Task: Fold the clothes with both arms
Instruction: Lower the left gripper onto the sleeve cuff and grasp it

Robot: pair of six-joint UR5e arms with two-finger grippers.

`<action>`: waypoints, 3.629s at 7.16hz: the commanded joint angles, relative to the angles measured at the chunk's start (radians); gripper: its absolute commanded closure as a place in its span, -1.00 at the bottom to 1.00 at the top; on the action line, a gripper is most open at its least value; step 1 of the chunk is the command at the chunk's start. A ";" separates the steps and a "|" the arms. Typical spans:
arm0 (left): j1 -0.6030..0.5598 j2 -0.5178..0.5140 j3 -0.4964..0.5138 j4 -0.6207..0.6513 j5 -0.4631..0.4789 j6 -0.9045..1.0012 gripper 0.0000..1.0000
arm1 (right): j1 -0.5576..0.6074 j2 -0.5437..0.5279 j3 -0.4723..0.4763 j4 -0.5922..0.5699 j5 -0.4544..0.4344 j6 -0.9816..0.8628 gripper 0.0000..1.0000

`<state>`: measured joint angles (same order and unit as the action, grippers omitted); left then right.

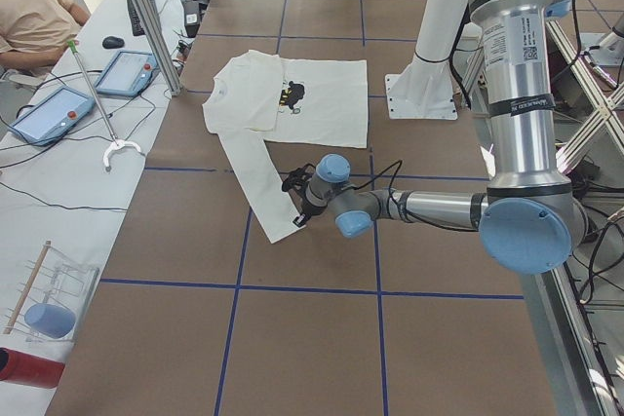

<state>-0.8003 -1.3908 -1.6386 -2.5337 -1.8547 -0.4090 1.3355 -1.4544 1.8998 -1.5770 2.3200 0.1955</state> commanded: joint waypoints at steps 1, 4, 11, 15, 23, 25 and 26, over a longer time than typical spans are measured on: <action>-0.060 -0.013 -0.007 0.000 0.046 0.068 1.00 | -0.001 -0.001 0.001 0.000 -0.001 0.001 -1.00; -0.099 -0.059 0.000 0.009 0.042 0.067 0.16 | -0.001 -0.003 -0.001 0.000 -0.002 -0.001 -1.00; -0.080 -0.063 0.063 -0.002 0.035 0.065 -0.78 | -0.001 -0.014 0.001 0.000 -0.005 -0.002 -1.00; -0.030 -0.048 0.065 -0.030 0.014 0.065 -0.83 | -0.001 -0.018 0.002 0.002 -0.005 -0.001 -1.00; 0.000 -0.037 0.068 -0.030 0.014 0.065 -0.72 | -0.001 -0.027 0.008 0.002 -0.010 -0.001 -1.00; 0.001 -0.037 0.068 -0.031 0.014 0.064 0.36 | -0.001 -0.029 0.013 0.002 -0.010 -0.001 -1.00; 0.001 -0.037 0.066 -0.039 0.014 0.067 0.99 | -0.001 -0.029 0.015 0.002 -0.010 -0.001 -1.00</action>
<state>-0.7999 -1.4283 -1.5715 -2.5660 -1.8406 -0.3443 1.3351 -1.4825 1.9116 -1.5754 2.3102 0.1948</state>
